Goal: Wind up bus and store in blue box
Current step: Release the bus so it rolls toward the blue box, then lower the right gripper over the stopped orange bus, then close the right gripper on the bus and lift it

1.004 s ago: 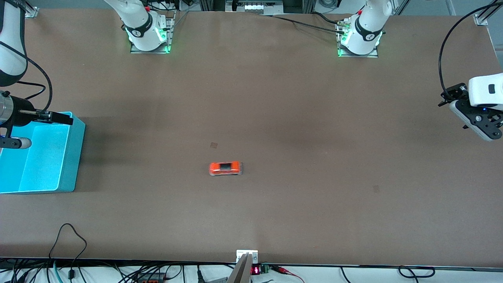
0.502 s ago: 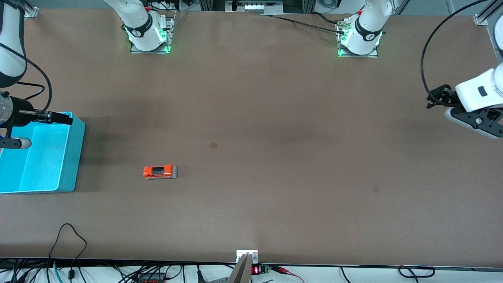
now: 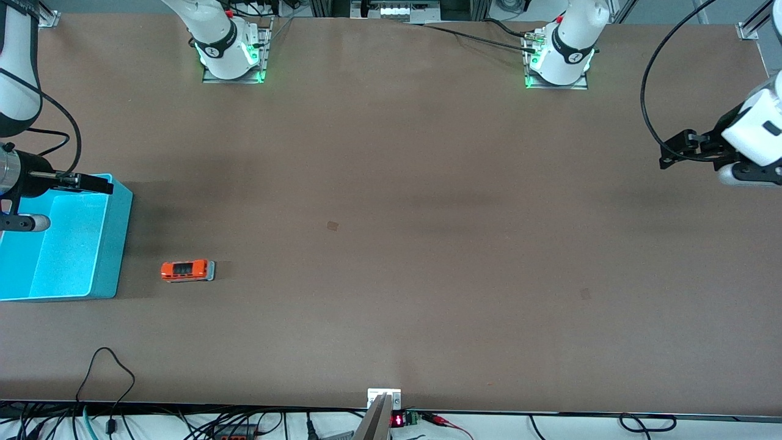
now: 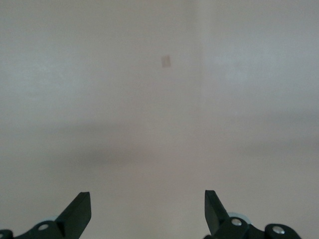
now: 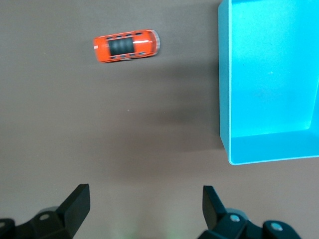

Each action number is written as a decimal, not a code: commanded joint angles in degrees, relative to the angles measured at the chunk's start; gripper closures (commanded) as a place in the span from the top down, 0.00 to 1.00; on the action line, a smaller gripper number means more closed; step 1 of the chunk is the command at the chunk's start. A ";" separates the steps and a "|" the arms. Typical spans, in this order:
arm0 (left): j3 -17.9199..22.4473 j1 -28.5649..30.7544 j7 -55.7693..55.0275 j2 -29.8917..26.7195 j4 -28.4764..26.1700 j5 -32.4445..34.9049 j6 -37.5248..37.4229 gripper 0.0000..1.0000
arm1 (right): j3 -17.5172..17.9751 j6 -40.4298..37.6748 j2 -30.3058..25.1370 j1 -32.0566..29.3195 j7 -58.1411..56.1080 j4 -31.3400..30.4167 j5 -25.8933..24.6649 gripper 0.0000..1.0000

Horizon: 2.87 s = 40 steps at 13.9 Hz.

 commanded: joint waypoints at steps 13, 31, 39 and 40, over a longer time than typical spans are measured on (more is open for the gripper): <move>0.14 -1.76 2.50 -2.80 -3.08 2.69 1.00 1.00 | 5.41 12.29 9.10 -3.68 -46.26 -2.38 -2.08 1.00; -1.62 -1.67 2.13 -2.63 -2.20 3.67 0.47 1.00 | 11.40 37.99 20.88 -7.91 -81.19 -5.82 -6.83 1.00; -9.35 5.45 1.96 -2.45 -1.85 3.67 0.20 1.00 | 11.66 42.55 23.95 -7.47 -85.05 -5.99 -6.83 1.00; -9.53 5.45 1.61 -2.45 -1.85 3.58 0.29 1.00 | 11.66 42.91 24.22 -7.47 -85.31 -6.08 -6.83 1.00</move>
